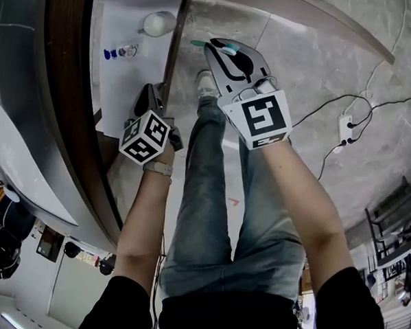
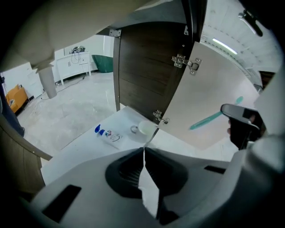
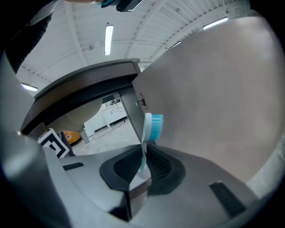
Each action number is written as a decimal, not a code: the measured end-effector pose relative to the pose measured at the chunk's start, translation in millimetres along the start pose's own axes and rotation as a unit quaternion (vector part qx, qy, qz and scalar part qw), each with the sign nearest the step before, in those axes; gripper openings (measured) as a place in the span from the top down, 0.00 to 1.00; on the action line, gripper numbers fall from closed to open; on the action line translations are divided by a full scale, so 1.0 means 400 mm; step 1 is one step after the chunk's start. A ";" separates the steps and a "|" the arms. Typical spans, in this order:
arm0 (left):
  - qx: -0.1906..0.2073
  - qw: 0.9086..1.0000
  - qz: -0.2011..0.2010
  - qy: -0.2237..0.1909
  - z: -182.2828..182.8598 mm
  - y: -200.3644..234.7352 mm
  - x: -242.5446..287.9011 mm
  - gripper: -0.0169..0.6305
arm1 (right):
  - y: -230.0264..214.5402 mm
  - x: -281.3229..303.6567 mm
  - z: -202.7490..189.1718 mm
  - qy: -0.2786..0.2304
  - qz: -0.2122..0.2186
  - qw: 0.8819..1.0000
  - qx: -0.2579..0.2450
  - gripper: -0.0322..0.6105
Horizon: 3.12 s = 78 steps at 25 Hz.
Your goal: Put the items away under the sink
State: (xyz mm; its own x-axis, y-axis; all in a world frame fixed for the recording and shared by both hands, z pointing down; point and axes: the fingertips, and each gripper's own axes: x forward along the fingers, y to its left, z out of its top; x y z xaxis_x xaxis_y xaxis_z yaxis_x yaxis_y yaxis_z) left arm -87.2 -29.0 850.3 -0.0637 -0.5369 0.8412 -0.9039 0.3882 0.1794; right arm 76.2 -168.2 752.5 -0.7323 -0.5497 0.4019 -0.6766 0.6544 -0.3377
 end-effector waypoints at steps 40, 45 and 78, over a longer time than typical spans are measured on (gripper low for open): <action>-0.049 0.997 -0.050 0.027 0.076 -0.012 -0.013 0.93 | 0.115 0.510 -0.296 0.188 0.047 0.979 -0.069 0.87; -0.029 0.998 -0.055 0.019 0.099 -0.012 -0.024 0.93 | 0.120 0.524 -0.304 0.201 0.055 0.976 -0.061 0.87; 0.033 0.994 -0.106 -0.019 0.205 -0.223 -0.163 0.93 | 0.067 0.143 -0.002 0.125 0.017 0.992 -0.026 0.64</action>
State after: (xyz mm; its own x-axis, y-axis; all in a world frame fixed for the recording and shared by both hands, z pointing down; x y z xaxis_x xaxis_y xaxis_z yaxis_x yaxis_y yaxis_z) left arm -37.0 -90.0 737.6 0.1158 -0.6293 0.7685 -0.9247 0.2142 0.3148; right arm 16.5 -181.6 767.2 -0.7084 -0.3844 0.5919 -0.6413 0.7007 -0.3126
